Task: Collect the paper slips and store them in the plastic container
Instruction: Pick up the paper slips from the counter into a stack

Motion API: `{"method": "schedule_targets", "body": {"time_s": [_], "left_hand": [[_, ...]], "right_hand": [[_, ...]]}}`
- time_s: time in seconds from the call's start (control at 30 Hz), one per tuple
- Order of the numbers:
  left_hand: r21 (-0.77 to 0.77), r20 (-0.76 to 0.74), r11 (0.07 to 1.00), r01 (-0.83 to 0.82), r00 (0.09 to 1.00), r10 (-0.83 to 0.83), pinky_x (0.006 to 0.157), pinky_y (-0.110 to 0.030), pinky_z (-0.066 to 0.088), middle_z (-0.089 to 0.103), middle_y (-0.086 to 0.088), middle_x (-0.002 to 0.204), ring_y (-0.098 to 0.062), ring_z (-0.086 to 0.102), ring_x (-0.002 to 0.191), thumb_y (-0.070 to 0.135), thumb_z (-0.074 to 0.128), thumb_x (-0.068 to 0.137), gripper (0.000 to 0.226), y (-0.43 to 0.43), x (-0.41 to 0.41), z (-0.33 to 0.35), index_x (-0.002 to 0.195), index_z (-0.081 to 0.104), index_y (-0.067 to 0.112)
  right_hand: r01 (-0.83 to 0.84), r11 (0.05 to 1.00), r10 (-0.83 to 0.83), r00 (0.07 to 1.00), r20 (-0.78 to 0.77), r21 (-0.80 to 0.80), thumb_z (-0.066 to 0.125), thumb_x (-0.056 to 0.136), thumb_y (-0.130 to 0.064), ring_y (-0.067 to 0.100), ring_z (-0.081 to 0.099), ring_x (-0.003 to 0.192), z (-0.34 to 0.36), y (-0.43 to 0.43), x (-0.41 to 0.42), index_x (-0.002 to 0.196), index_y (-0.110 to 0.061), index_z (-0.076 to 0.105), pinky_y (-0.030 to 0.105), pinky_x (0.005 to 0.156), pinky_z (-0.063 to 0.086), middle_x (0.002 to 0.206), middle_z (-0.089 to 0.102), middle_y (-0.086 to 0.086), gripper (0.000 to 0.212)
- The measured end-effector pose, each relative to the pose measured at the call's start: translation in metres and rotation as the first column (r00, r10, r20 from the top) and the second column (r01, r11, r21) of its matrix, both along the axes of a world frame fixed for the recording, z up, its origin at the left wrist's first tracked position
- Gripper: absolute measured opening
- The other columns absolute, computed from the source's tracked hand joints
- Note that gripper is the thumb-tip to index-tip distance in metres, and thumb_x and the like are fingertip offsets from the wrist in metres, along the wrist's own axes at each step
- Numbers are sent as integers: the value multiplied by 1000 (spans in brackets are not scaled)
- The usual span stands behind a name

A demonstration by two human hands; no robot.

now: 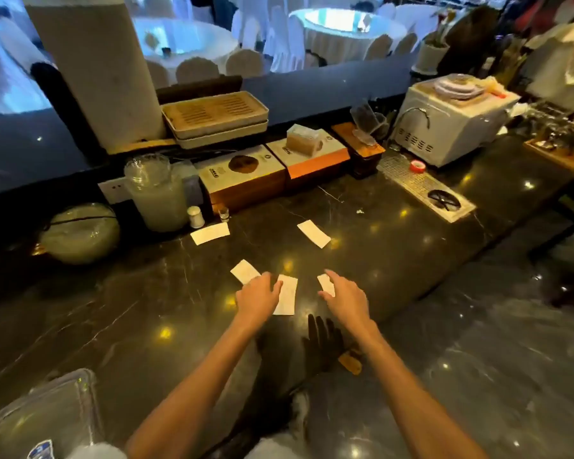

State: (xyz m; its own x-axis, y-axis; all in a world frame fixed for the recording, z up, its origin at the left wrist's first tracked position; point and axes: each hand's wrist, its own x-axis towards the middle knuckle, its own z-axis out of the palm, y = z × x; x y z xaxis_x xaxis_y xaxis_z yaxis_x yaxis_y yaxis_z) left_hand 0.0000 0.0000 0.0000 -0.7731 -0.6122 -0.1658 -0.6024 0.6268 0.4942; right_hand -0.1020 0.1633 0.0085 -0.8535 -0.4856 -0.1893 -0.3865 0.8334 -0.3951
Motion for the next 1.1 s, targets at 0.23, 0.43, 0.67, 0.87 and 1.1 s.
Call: {"method": "schedule_targets", "body": {"time_s": [0.23,0.43,0.67,0.87,1.1], "left_hand": [[174,125,973,-153,983,133,89,-43,50,65,-15,124,-34,61,114,34,48,99,32,-12,-42,-45,116,60,10],[278,198,912,-301,947,252,88,-41,53,63,-14,126,-31,61,114,26,51,99,30,1,-52,-82,122,59,8],[502,171,670,-547,822,543,95,-40,49,59,-15,130,-31,59,117,25,62,94,43,29,-60,-88,131,49,7],[691,153,434,-578,704,694,94,-39,52,60,-19,129,-31,60,116,20,63,93,42,67,-69,-87,128,51,0],[810,31,316,-493,575,818,94,-41,54,61,-16,130,-28,62,113,18,58,97,38,99,-78,-68,131,50,5]], "right_hand": [[137,987,-90,897,432,-78,59,96,-20,29,53,129,-51,-41,-41,145,-13,44,41,109,43,141,57,11,52],[181,979,-76,751,655,-94,50,98,-9,27,59,118,-91,-62,-42,146,-7,43,32,94,51,137,57,14,49],[380,920,-73,411,909,-98,52,95,-2,22,63,108,-96,-61,-52,134,-11,56,28,76,57,130,63,8,40],[264,953,27,414,910,-148,51,91,-1,11,62,91,-82,-36,-77,128,-16,59,21,62,53,107,65,-1,41],[102,970,180,312,933,-221,52,92,-4,23,64,112,-72,-20,-106,126,-16,63,32,85,58,123,68,7,38]]}}
